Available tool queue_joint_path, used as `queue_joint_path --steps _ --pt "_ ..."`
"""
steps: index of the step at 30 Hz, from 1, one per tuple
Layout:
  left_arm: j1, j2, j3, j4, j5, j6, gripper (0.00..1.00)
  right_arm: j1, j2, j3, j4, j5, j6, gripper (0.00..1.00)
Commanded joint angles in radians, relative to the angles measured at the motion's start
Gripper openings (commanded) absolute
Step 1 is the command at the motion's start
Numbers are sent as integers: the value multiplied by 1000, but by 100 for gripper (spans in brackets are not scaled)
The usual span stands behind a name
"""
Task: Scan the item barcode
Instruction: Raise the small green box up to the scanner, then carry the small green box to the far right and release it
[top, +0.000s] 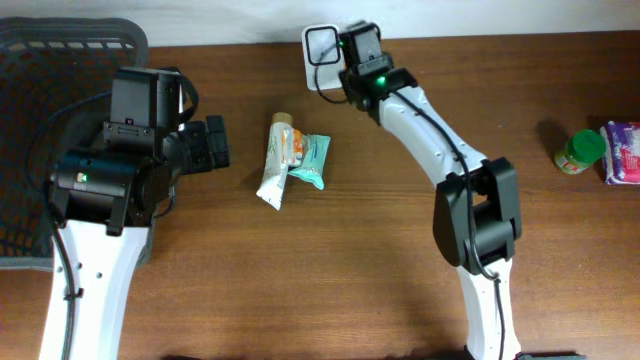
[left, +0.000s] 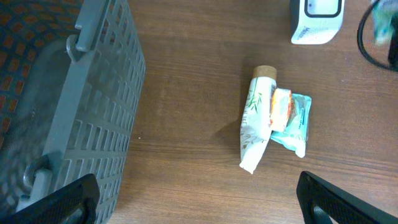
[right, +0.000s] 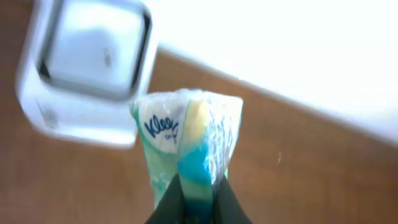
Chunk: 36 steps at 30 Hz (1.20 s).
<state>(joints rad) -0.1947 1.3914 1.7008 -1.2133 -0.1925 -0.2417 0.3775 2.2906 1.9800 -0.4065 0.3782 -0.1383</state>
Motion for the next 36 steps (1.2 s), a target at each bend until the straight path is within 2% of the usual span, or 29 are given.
queue_joint_path --steps 1,4,8,11,19,24,28,31,36 --pt "3 0 0 0 -14 15 99 2 24 15 139 -2 -66 4" --pt "3 0 0 0 -14 15 99 2 60 15 289 -31 -77 4" --pt "3 0 0 0 -14 15 99 2 108 15 403 -100 -201 4" --pt "3 0 0 -1 -14 15 99 2 142 15 452 -155 -296 4" --pt "3 0 0 -1 -14 15 99 3 151 15 468 -107 -297 4" --pt "3 0 0 0 -14 15 99 0 129 16 515 255 -77 4" --pt "3 0 0 0 -14 15 99 -30 68 16 445 434 23 4" --pt "3 0 0 0 -14 15 99 -81 7 16 280 528 158 4" --pt "3 0 0 0 -14 15 99 -206 -62 16 -69 500 417 4"
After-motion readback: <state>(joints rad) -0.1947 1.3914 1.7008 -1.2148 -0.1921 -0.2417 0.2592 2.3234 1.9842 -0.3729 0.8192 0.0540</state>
